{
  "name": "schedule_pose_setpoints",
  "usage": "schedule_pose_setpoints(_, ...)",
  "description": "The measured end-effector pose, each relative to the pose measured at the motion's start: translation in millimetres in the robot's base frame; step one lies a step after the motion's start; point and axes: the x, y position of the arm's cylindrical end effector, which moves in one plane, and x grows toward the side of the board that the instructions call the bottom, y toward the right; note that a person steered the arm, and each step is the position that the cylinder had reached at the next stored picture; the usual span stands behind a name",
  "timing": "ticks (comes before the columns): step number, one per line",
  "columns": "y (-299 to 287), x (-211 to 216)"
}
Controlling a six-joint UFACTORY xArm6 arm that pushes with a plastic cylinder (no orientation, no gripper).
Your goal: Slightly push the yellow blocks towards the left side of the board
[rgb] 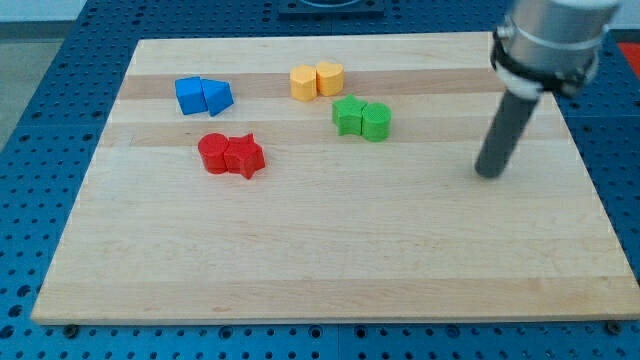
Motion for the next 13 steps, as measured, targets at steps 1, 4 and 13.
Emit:
schedule_pose_setpoints(1, 0, -77)
schedule_pose_setpoints(4, -61, -186)
schedule_pose_setpoints(13, -204, -94)
